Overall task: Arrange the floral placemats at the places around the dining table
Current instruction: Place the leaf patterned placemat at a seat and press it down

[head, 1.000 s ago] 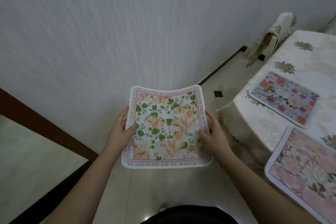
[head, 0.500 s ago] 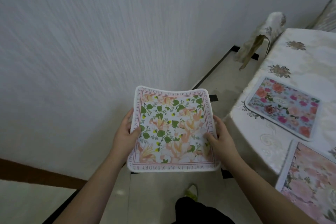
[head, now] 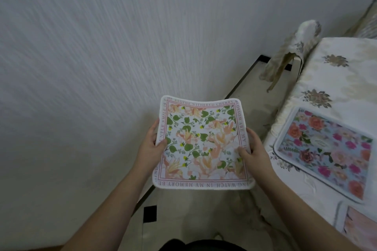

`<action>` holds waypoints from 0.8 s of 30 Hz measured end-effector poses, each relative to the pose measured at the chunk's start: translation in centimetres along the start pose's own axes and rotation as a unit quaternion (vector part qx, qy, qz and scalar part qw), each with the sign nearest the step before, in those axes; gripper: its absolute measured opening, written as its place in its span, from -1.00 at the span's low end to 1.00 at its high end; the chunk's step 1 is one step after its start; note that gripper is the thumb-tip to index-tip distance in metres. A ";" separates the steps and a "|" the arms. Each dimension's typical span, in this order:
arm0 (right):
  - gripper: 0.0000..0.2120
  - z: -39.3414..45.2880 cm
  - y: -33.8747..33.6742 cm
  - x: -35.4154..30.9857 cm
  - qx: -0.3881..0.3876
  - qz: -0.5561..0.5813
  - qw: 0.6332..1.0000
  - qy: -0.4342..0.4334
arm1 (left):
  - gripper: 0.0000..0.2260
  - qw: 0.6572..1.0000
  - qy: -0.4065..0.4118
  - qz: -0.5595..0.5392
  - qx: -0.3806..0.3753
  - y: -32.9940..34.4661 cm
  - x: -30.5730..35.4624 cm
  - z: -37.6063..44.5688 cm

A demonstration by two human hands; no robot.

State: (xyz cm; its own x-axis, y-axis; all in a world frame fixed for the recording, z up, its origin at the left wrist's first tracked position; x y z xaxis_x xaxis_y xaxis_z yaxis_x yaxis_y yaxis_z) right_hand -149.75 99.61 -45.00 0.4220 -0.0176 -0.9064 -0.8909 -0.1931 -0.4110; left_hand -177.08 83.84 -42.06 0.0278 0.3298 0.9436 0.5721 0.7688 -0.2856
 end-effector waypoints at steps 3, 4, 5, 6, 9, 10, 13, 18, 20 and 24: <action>-0.42 2.4 0.4 -0.3 0.010 0.003 1.000 -0.002 | -0.37 1.000 0.004 0.005 -0.019 1.5 0.7 2.9; -0.43 3.2 0.6 -0.4 0.013 0.004 1.000 -0.002 | -0.38 1.000 0.006 0.009 -0.028 2.0 0.9 3.9; -0.43 3.9 0.7 -0.5 0.017 0.004 1.000 -0.001 | -0.38 0.999 0.010 0.012 -0.034 2.6 1.1 4.9; -0.41 4.6 0.9 -0.7 0.022 0.001 1.000 -0.001 | -0.39 0.999 0.014 0.013 -0.040 3.2 1.1 6.1; -0.31 7.1 1.5 -1.1 0.040 -0.004 0.999 0.007 | -0.39 0.998 0.015 -0.001 -0.056 5.4 1.4 9.9; -0.29 8.0 1.8 -1.2 0.047 -0.004 0.999 0.012 | -0.39 0.998 0.014 -0.002 -0.066 6.2 1.4 11.3; -0.28 10.5 2.6 -1.3 0.083 0.001 0.996 0.026 | -0.38 0.995 0.020 -0.006 -0.097 8.6 2.0 15.2; -0.39 13.9 3.9 -3.4 0.132 0.009 0.990 0.046 | -0.40 0.989 0.036 0.004 -0.144 11.9 4.4 20.9; -0.40 15.2 4.1 -4.3 0.157 0.013 0.986 0.048 | -0.40 0.986 0.046 -0.002 -0.163 13.1 5.8 23.2; -0.41 17.5 4.0 -5.2 0.195 0.024 0.978 0.069 | -0.40 0.979 0.061 0.008 -0.195 16.2 8.0 26.6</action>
State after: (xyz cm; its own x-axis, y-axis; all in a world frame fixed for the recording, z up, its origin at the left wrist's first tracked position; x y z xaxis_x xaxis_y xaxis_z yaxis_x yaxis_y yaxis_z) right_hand -158.44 116.09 -43.66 0.3736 -0.1557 -0.9144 -0.8947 0.1996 -0.3995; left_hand -189.38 113.56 -43.56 0.1227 0.2534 0.9595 0.8397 0.4888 -0.2365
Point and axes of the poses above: each hand's wrist, its own z-axis towards the middle knuckle, its own y-axis out of the palm, x = y × z, the point moved 3 cm from there along z, towards the middle knuckle, and after that the axes turned 15 degrees about x, right-handed, at the moved point
